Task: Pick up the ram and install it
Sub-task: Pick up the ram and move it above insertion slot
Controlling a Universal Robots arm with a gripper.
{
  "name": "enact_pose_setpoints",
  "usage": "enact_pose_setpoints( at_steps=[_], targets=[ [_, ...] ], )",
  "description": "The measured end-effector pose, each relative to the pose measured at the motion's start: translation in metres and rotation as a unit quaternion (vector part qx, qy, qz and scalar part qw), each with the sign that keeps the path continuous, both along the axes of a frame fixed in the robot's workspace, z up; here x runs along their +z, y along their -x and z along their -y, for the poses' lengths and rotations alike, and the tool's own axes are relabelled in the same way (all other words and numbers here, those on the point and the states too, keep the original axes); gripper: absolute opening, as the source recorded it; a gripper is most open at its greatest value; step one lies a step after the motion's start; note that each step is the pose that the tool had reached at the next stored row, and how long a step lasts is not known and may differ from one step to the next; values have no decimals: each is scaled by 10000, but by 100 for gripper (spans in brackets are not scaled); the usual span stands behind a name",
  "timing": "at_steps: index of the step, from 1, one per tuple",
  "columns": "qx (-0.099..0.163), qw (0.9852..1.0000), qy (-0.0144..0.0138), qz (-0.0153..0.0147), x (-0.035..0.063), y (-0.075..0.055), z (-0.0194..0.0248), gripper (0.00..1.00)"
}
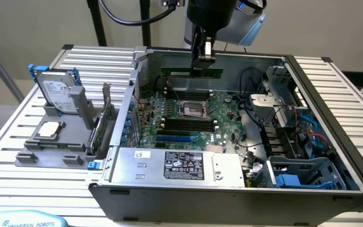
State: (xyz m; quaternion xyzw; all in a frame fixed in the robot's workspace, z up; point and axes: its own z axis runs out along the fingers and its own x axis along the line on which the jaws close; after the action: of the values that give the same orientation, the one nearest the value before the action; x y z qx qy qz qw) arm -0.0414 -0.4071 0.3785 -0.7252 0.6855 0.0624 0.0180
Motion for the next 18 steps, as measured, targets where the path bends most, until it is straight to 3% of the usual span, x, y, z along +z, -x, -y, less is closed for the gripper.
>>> enact_pose_setpoints(
  at_steps=[2,5,11,13,18],
  targets=[
    [-17,10000,17,0,-27,-27,-22,13],
    [-75,10000,18,0,-82,-38,-42,13],
    [-355,9994,18,-1,-179,-44,-45,13],
    [-394,9992,31,0,-188,-44,-48,13],
    [-395,9992,32,1,-189,-44,-48,13]
  ],
)
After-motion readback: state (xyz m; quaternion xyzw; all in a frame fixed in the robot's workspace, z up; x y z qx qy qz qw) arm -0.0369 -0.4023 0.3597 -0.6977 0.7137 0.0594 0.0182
